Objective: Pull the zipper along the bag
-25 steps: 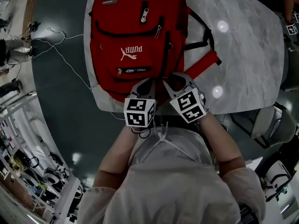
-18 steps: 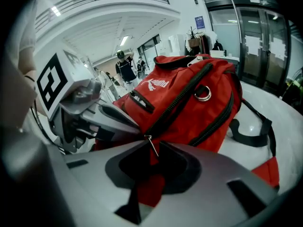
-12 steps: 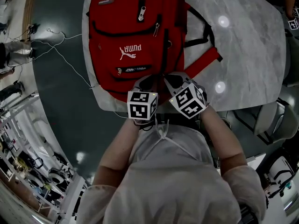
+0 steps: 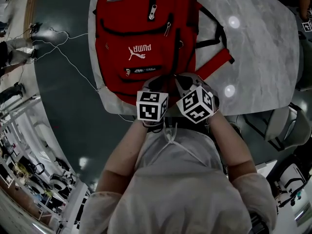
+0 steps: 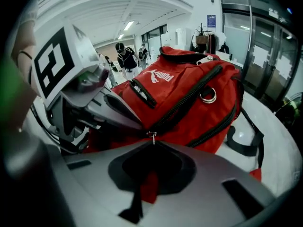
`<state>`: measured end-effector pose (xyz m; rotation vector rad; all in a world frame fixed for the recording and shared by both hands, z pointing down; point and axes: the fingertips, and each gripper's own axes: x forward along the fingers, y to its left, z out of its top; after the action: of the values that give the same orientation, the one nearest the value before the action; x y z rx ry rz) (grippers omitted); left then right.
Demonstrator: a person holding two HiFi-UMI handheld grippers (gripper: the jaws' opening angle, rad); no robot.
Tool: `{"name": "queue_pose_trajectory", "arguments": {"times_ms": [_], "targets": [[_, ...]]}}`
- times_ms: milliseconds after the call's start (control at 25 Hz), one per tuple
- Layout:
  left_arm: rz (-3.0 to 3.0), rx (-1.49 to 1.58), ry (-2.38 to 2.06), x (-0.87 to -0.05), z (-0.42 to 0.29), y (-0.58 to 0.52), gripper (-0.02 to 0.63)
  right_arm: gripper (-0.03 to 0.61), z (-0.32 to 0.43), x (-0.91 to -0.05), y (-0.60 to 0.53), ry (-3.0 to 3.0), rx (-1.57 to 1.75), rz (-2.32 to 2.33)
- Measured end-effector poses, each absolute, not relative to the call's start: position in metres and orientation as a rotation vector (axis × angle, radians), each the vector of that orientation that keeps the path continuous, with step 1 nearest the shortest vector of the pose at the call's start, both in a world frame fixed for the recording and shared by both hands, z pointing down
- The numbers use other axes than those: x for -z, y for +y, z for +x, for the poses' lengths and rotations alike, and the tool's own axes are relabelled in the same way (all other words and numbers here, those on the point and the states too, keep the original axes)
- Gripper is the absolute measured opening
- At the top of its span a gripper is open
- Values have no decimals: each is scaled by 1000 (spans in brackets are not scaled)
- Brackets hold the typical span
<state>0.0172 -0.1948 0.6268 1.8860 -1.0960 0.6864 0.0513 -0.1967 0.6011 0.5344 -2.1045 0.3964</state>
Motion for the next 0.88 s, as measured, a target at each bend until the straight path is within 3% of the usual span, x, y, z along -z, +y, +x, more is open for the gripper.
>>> {"name": "queue_pose_trajectory", "arguments": {"times_ms": [880], "targets": [[1976,-682,-1104,-625,18,-195,18,26,65,-566,-254,-2105,-149,569]]}}
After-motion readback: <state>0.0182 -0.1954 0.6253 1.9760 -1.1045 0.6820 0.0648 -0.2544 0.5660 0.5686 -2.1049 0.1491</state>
